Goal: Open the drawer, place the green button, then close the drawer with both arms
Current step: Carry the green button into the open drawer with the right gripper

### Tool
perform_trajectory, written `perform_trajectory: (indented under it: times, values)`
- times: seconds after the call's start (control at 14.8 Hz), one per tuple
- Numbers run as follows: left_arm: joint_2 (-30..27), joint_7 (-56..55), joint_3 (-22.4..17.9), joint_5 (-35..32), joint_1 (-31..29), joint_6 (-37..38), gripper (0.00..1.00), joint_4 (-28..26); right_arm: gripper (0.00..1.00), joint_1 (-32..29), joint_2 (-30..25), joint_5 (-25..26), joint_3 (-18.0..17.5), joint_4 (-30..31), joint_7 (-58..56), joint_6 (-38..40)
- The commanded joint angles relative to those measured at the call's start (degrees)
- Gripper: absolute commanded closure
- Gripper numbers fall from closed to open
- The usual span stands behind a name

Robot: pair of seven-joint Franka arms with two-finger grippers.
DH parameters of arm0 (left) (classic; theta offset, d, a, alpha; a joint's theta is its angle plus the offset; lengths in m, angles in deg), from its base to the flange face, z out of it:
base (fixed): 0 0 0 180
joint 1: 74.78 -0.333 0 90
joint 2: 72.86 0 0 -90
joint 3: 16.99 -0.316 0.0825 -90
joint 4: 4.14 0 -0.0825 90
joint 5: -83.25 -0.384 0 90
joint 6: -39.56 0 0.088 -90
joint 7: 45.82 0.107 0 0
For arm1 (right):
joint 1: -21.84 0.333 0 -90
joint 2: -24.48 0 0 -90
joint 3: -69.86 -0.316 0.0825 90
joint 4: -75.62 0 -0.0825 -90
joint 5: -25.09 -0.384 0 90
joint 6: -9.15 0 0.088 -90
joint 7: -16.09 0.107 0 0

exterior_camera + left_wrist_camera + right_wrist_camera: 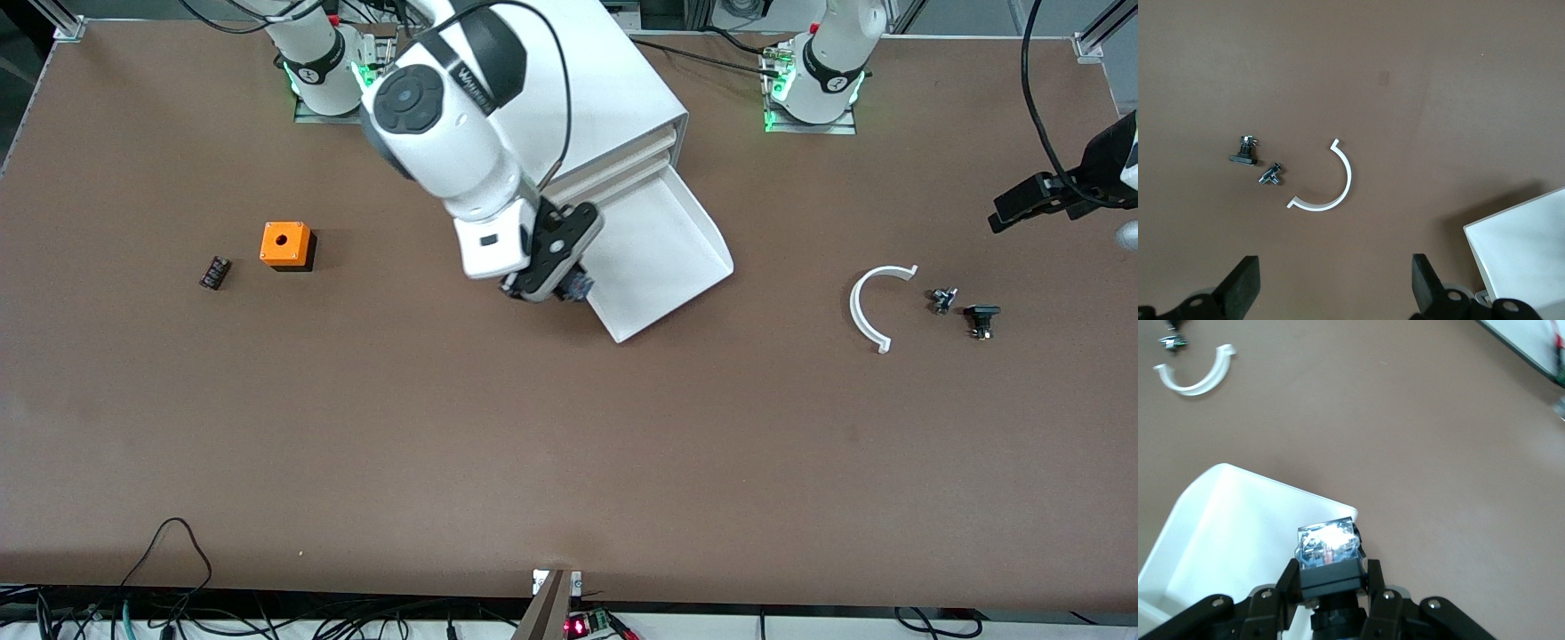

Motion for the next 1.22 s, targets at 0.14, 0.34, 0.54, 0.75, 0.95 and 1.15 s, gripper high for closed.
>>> perform_trajectory:
  times: [0.14, 0.34, 0.54, 0.75, 0.95, 1.15]
  values:
    - [-0.48, -0.31, -0.62, -1.66, -0.12, -1.14, 0.00, -1.54, 0.56, 4.97, 8.25, 1.17, -0.68, -9.55, -7.84, 2.01]
    - [-0.48, -0.48, -0.45, -1.83, 0.49, -1.58, 0.00, -1.45, 0.56, 8.75, 8.79, 6.63, -0.86, -9.64, -9.16, 8.41]
    - [-0.48, -0.57, -0.53, -1.57, 0.40, -1.75, 0.00, -1.37, 0.55, 9.72, 9.04, 6.99, -0.59, -9.64, -12.49, 11.58]
    - [-0.04, -0.31, -0.53, -1.22, 0.32, -1.84, 0.00, -1.19, 0.52, 11.48, 11.32, 8.47, -0.50, -9.81, -15.23, 10.72]
    - [0.66, -0.31, -0.53, -1.22, 0.49, -1.84, 0.00, -0.49, 0.52, 12.97, 13.70, 8.66, -0.50, -12.10, -15.67, 10.36]
    - [1.19, -0.22, -0.53, -1.13, 0.49, -1.93, 0.00, -0.40, 0.52, 14.73, 14.50, 8.92, -0.42, -12.10, -15.59, 10.71]
